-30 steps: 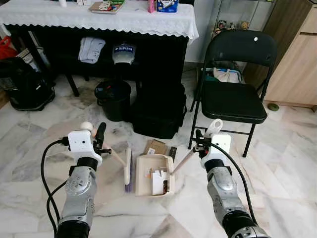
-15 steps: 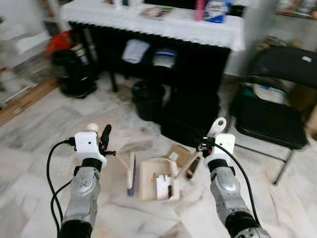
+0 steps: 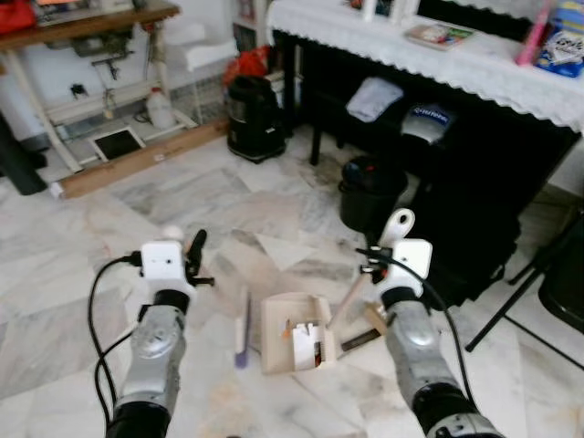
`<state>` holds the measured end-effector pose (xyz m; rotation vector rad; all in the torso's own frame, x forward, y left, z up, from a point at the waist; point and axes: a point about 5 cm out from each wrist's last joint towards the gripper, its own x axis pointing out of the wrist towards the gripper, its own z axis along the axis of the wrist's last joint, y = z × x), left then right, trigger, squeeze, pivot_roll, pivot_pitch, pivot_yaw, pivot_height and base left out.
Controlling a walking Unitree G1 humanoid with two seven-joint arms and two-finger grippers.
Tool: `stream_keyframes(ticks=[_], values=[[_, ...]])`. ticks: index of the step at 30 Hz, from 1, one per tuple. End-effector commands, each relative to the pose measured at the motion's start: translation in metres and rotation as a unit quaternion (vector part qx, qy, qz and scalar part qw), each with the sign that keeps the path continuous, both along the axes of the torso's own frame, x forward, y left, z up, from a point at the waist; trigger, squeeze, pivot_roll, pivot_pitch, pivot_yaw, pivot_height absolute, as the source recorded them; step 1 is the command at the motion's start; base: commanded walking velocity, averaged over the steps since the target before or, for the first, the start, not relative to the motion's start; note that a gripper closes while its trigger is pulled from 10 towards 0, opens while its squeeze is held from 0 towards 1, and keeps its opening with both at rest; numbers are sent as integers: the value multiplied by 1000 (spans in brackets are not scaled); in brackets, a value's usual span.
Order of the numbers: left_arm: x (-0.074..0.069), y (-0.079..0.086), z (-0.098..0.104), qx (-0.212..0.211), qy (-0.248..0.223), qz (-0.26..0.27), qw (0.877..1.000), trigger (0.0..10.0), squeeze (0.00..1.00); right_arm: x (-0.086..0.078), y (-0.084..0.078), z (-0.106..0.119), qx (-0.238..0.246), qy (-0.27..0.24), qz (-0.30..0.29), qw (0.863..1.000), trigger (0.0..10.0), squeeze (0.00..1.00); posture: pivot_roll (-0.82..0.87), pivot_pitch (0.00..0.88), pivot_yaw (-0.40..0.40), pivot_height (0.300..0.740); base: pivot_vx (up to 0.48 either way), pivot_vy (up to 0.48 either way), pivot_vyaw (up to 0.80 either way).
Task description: Sweep floor
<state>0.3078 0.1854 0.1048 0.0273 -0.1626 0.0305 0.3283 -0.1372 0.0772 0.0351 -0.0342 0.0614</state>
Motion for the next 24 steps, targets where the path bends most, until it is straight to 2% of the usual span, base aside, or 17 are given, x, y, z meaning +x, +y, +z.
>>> stream_keyframes(ticks=[1, 24], values=[[3, -6, 11, 0, -28, -8, 1000, 10000, 0, 5, -3, 14, 5, -30, -5, 1000, 10000, 0, 25, 17, -15, 740, 0, 0, 800], [6, -5, 12, 1, -26, -2, 1000, 10000, 0, 8, -2, 17, 6, -31, -2, 1000, 10000, 0, 27, 47, -13, 740, 0, 0, 800]])
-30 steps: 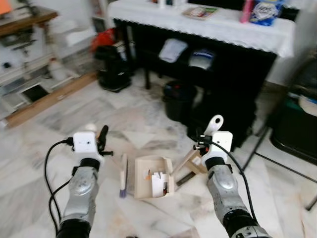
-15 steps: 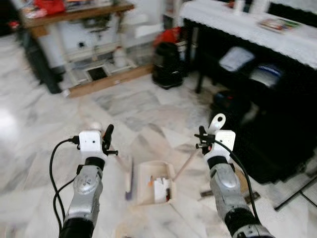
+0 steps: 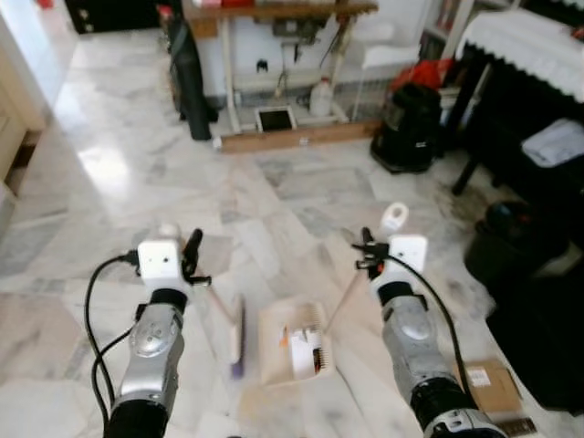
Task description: Sweep floor
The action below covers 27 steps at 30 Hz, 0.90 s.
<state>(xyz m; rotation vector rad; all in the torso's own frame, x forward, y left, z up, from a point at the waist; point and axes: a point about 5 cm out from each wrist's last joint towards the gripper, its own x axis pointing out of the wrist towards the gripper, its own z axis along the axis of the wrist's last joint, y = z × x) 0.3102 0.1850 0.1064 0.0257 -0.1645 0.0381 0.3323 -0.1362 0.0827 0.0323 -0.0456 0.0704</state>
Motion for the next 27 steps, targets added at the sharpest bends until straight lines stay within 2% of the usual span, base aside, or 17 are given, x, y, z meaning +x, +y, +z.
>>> stream_keyframes(ticks=[1, 27], values=[[3, -4, 10, 3, -25, -5, 1000, 10000, 0, 4, -3, 11, 8, -25, -6, 1000, 10000, 0, 27, 50, -12, 740, 0, 0, 800], [3, -1, 10, 9, -21, 4, 1000, 10000, 0, 4, 0, 10, 11, -21, 2, 1000, 10000, 0, 35, 61, -12, 740, 0, 0, 800]])
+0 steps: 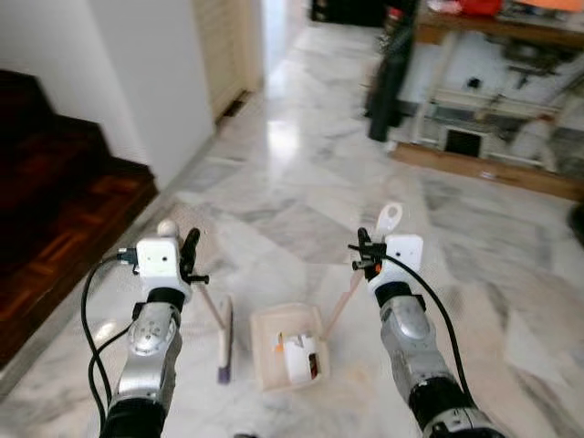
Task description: Sweep floor
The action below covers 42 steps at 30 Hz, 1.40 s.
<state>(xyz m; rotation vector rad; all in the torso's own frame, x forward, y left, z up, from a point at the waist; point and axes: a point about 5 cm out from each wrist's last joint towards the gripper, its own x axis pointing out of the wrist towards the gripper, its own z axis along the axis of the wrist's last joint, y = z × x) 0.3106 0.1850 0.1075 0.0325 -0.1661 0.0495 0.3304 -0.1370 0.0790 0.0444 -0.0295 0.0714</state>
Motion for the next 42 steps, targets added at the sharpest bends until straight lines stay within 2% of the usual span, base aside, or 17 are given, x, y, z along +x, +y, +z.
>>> stream_keyframes(ticks=[1, 24, 42], values=[[2, -1, 9, 6, -19, -2, 1000, 10000, 0, 6, 1, 14, 6, -29, 1, 1000, 10000, 0, 35, 61, -12, 740, 0, 0, 800], [1, -1, 5, 8, -11, 0, 1000, 10000, 0, 5, 2, 13, 4, -28, 5, 1000, 10000, 0, 27, 34, -9, 740, 0, 0, 800], [1, -1, 5, 10, -8, 3, 1000, 10000, 0, 5, 0, 12, 3, -25, 3, 1000, 10000, 0, 31, 50, -11, 740, 0, 0, 800]])
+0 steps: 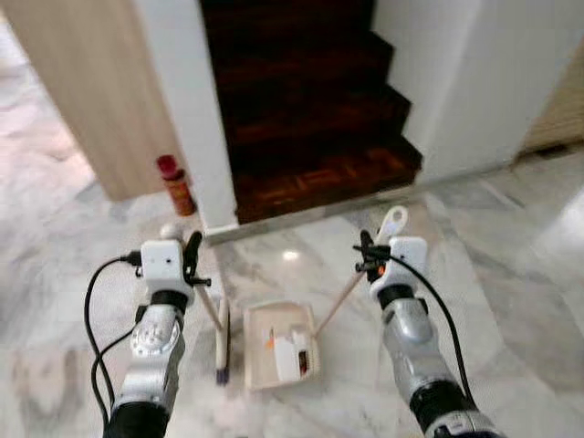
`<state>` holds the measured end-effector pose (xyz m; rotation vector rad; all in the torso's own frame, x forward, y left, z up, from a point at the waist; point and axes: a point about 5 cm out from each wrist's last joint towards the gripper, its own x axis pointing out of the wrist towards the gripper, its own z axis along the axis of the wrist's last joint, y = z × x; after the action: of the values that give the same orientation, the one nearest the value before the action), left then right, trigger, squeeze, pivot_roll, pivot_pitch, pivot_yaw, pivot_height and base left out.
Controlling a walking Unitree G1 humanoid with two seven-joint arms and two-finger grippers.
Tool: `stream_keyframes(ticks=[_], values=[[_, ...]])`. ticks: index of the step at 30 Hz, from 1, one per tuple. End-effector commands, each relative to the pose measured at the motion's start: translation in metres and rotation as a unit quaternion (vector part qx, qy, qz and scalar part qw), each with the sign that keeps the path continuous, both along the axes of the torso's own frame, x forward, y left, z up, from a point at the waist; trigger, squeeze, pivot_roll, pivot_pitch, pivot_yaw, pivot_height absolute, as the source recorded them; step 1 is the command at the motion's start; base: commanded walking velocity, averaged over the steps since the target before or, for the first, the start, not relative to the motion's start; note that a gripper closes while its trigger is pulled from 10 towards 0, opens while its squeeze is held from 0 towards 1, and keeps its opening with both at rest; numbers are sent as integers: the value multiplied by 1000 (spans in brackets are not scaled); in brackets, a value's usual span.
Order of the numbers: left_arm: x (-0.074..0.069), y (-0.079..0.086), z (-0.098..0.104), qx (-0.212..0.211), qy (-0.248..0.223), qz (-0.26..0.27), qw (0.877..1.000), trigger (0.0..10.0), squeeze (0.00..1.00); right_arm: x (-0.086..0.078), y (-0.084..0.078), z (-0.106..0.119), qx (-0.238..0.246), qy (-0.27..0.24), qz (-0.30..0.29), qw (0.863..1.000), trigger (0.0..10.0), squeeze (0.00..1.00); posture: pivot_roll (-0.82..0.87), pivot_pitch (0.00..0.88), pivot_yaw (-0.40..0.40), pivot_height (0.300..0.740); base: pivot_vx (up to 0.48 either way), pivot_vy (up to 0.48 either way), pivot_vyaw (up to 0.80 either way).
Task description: Sweep floor
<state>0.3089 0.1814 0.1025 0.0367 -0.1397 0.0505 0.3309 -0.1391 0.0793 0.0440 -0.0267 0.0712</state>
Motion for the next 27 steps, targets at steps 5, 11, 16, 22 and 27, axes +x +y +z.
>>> stream_keyframes(ticks=[5, 11, 16, 22, 27], values=[[2, 3, 10, 6, -19, 5, 1000, 10000, 0, 4, 2, 10, 8, -20, 1, 1000, 10000, 0, 30, 56, -12, 740, 0, 0, 238], [3, 3, 10, 0, -17, 7, 1000, 10000, 0, 4, 1, 10, 9, -17, 2, 1000, 10000, 0, 32, 63, -13, 740, 0, 93, 0], [3, 3, 10, -1, -18, 8, 1000, 10000, 0, 4, 1, 9, 10, -14, -1, 1000, 10000, 0, 33, 67, -13, 740, 0, 287, 0], [3, 3, 10, -2, -18, 9, 1000, 10000, 0, 5, 0, 9, 12, -11, -3, 1000, 10000, 0, 35, 69, -14, 740, 0, 333, 0], [3, 3, 10, -4, -19, 9, 1000, 10000, 0, 5, 0, 9, 12, -11, -3, 1000, 10000, 0, 34, 72, -14, 740, 0, 350, 0]])
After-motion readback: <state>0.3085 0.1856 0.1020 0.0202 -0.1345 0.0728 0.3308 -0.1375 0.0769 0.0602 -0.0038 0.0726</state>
